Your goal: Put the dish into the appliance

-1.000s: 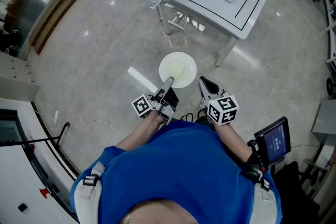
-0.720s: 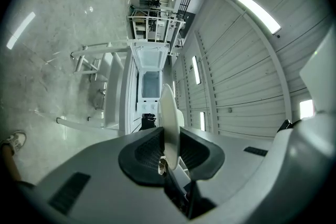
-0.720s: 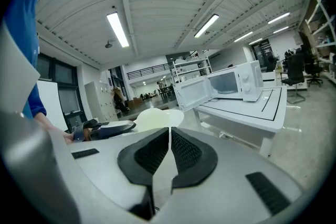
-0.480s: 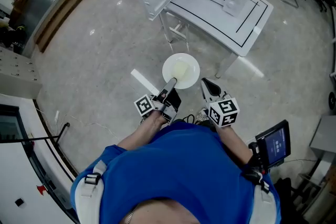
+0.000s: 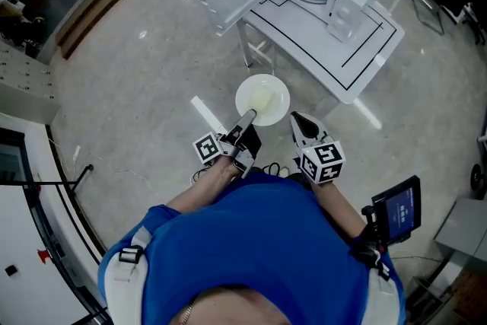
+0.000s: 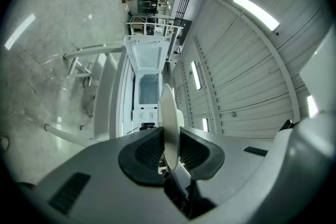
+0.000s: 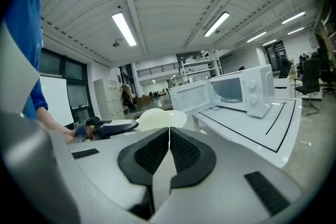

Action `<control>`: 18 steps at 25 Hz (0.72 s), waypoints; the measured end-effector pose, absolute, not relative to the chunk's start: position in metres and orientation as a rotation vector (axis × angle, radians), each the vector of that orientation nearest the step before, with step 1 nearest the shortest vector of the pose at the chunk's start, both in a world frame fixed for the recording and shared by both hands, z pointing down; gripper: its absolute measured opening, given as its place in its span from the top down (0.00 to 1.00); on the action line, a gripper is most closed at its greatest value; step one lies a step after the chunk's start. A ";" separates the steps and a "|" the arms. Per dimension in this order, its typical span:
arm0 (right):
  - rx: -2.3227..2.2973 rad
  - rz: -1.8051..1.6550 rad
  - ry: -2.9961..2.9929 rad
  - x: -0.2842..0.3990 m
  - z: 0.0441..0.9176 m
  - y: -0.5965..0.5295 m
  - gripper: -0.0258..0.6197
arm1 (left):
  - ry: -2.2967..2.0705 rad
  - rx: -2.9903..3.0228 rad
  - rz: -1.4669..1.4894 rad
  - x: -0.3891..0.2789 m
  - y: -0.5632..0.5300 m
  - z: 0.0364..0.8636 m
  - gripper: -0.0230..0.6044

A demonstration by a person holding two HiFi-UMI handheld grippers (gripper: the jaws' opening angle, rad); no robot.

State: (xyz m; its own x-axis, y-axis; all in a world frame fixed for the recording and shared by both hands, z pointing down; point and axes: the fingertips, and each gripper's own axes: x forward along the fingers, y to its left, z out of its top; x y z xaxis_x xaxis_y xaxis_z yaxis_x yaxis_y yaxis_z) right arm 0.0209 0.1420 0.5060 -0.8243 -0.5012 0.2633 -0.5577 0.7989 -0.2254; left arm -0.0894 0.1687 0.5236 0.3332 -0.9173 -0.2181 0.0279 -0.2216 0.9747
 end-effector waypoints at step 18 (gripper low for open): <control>0.857 0.478 -2.797 0.024 0.508 0.061 0.96 | -0.847 1.524 -1.065 -0.085 0.080 0.522 0.85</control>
